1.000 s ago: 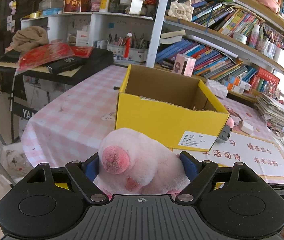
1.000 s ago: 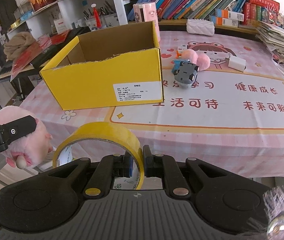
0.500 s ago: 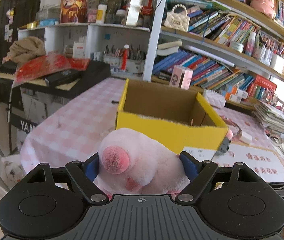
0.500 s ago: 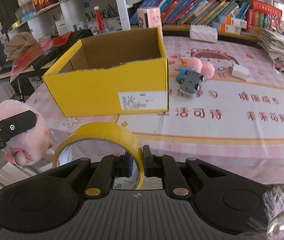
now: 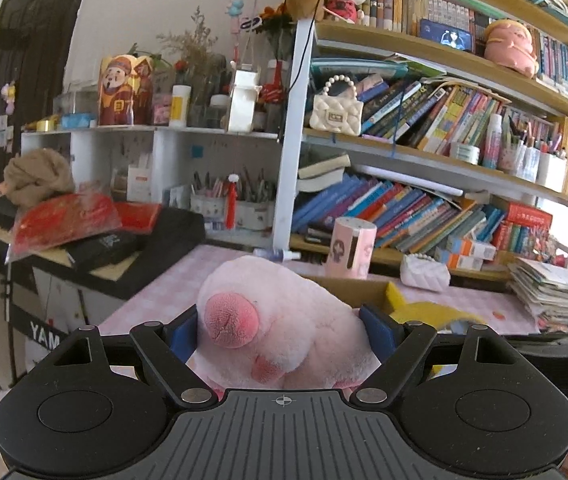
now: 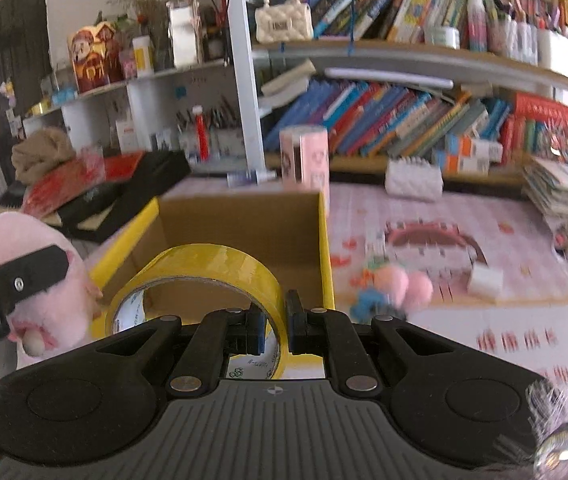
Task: Organize objects
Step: 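Carry the pig with the left tool and tape with the right tool over the box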
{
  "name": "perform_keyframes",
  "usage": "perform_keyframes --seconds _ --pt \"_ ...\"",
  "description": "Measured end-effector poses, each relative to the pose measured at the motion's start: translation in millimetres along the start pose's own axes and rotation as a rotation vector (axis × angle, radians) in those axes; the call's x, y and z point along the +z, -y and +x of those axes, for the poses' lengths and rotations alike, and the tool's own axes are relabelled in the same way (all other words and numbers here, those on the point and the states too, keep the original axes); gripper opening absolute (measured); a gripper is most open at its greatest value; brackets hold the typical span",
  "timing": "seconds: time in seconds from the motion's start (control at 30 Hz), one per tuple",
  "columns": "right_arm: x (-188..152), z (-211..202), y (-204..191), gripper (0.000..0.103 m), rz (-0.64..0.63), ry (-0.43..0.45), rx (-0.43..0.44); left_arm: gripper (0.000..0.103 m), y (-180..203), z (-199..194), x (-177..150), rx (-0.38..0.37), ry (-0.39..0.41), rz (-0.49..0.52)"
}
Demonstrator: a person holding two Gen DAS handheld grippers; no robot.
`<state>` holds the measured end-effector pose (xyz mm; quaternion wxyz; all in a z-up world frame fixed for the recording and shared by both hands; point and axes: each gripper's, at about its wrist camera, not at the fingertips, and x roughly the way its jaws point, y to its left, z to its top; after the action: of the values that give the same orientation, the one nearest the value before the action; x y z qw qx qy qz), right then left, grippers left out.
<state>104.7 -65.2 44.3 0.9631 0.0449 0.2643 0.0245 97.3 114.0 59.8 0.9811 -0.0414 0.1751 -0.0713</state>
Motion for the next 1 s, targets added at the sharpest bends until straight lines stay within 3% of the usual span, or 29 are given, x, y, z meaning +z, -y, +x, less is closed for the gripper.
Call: perform_keyframes --seconds 0.33,0.73,1.0 --pt "27.2 68.5 10.2 0.009 -0.103 -0.032 0.032 0.083 15.2 54.7 5.8 0.064 -0.052 0.007" --pt "11.2 138.2 8.7 0.009 -0.31 -0.181 0.115 0.084 29.2 108.0 -10.5 0.154 -0.19 0.033" --pt "7.5 155.4 4.5 0.01 -0.483 -0.154 0.17 0.084 32.2 125.2 -19.7 0.201 -0.26 0.04"
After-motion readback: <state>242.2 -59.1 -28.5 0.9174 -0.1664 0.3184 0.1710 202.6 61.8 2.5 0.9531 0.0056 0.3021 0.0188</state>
